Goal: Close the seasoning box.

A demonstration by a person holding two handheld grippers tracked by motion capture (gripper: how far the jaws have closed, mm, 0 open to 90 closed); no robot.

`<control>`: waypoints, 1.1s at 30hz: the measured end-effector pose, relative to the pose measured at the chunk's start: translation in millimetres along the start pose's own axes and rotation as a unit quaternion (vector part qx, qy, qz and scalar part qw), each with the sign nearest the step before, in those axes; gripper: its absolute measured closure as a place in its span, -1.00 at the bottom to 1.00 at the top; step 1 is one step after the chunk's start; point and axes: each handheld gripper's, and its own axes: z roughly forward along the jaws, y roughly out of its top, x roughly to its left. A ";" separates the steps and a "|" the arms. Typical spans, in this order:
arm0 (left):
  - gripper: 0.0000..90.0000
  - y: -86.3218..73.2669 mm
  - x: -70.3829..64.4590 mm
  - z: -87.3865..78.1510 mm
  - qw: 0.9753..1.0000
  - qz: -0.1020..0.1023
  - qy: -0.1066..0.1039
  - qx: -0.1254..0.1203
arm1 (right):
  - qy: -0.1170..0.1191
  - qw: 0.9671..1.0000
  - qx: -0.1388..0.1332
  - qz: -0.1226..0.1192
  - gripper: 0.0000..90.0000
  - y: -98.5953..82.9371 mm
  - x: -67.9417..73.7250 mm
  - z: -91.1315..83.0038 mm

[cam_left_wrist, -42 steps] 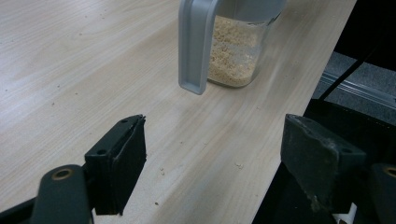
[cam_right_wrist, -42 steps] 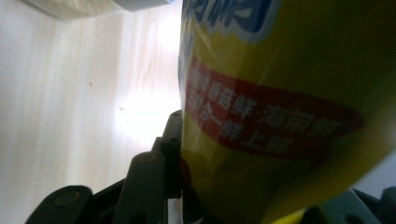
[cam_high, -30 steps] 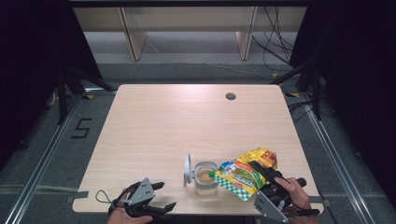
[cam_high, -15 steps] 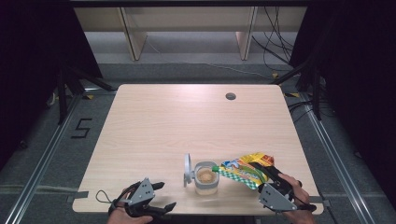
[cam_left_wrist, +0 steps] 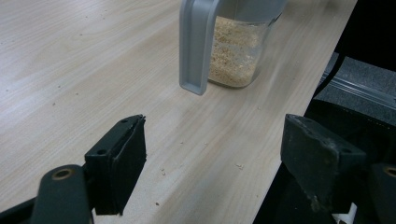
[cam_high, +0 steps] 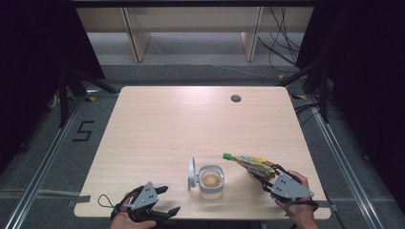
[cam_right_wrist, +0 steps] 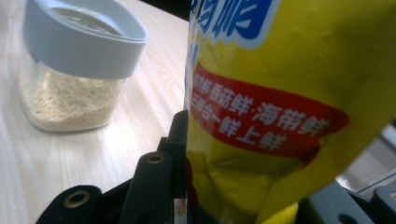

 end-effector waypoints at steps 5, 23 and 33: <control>-0.51 0.1 -0.5 -0.1 1.000 0.001 0.000 0.001 | -0.009 0.998 -0.014 0.068 0.50 -10.3 -6.1 0.1; -0.51 0.4 -0.7 -1.3 1.000 -0.002 0.001 -0.001 | -0.014 0.992 -0.023 0.122 0.53 -29.9 -14.0 14.3; -0.51 1.0 1.1 -1.5 1.000 0.013 0.000 0.000 | -0.019 0.986 -0.015 0.163 0.50 -33.4 -15.7 8.5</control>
